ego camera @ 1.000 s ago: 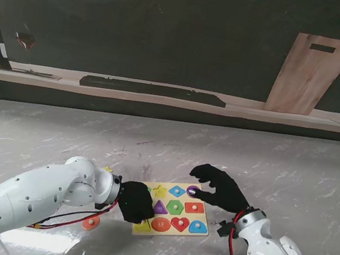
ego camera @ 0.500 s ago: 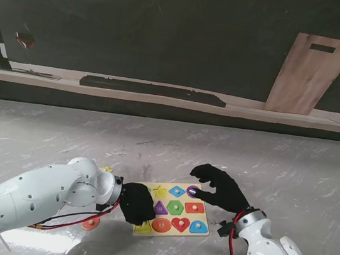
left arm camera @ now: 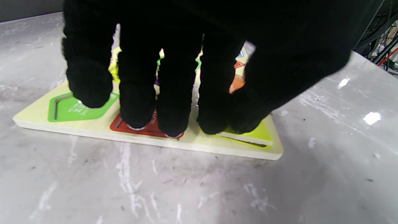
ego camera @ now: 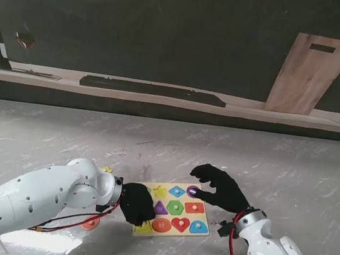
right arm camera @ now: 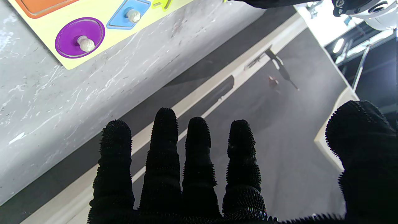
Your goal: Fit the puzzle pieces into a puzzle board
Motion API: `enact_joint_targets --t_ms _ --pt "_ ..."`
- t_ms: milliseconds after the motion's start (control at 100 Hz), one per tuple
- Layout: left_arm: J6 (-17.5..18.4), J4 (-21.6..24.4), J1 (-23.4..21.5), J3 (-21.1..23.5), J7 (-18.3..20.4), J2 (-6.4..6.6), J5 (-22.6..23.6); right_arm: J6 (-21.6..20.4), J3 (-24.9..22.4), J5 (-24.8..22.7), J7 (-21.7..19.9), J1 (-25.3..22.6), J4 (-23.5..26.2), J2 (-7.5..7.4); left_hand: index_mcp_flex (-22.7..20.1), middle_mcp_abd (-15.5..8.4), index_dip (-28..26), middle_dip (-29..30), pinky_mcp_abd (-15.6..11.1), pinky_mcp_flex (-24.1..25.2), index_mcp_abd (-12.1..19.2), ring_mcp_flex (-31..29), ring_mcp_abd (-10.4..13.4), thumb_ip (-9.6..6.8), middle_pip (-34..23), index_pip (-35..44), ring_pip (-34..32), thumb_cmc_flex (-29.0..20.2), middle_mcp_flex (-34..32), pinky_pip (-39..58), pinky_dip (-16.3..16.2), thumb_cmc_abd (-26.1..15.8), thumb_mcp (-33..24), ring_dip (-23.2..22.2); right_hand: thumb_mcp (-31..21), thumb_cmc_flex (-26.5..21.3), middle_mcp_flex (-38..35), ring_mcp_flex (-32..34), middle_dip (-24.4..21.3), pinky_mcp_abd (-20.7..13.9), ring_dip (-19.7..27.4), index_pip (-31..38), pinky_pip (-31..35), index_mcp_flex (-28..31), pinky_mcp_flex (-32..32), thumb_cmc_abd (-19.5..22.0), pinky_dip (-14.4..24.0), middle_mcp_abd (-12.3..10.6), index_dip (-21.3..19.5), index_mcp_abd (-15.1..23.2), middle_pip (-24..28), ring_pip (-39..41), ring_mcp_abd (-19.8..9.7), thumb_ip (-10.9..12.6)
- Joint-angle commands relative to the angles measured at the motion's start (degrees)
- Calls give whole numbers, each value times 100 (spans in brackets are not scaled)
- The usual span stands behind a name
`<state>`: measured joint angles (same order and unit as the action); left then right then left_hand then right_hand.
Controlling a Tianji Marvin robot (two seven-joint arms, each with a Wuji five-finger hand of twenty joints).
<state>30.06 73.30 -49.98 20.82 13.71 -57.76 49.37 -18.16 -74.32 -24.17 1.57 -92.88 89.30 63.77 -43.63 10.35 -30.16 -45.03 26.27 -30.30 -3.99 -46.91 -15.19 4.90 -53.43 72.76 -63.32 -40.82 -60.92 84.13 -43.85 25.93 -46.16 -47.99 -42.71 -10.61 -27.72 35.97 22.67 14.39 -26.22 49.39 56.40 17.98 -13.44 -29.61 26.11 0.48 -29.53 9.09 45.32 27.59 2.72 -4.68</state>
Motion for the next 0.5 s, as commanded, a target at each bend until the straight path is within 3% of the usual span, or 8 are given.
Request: enact_joint_targets --t_ms 0,160,350,490 --pt "-5 30 11 -48 51 17 -1 -15 9 -14 19 -41 4 33 -27 -93 5 -13 -153 -74 153 -205 178 142 -177 254 -221 23 -119 274 31 27 16 -29 62 248 -208 98 35 51 -103 -58 77 71 49 72 86 -162 -96 129 75 66 -116 87" --pt "-36 82 19 -36 152 45 10 -22 11 -9 20 -39 -4 33 -36 -168 -177 -54 -162 -99 133 -236 226 299 -249 292 -245 -167 -145 303 42 -57 695 -13 63 245 -213 91 36 55 -102 -57 73 71 56 72 85 -166 -97 133 77 64 -114 88" --pt "-59 179 -76 143 245 78 98 -22 12 -8 26 -37 -11 35 -63 -215 -421 -101 -168 -110 91 -239 252 306 -305 227 -260 -269 -153 319 51 -340 1395 -8 65 249 -208 94 35 60 -102 -57 74 74 52 87 87 -165 -97 125 74 65 -111 88" --pt "-80 189 -112 196 229 75 140 -26 14 -8 28 -33 -19 35 -48 -205 -444 -102 -164 -109 46 -227 248 320 -294 182 -255 -207 -130 318 53 -460 1554 -6 68 251 -207 96 34 60 -104 -56 75 78 53 93 87 -158 -97 125 71 67 -110 89"
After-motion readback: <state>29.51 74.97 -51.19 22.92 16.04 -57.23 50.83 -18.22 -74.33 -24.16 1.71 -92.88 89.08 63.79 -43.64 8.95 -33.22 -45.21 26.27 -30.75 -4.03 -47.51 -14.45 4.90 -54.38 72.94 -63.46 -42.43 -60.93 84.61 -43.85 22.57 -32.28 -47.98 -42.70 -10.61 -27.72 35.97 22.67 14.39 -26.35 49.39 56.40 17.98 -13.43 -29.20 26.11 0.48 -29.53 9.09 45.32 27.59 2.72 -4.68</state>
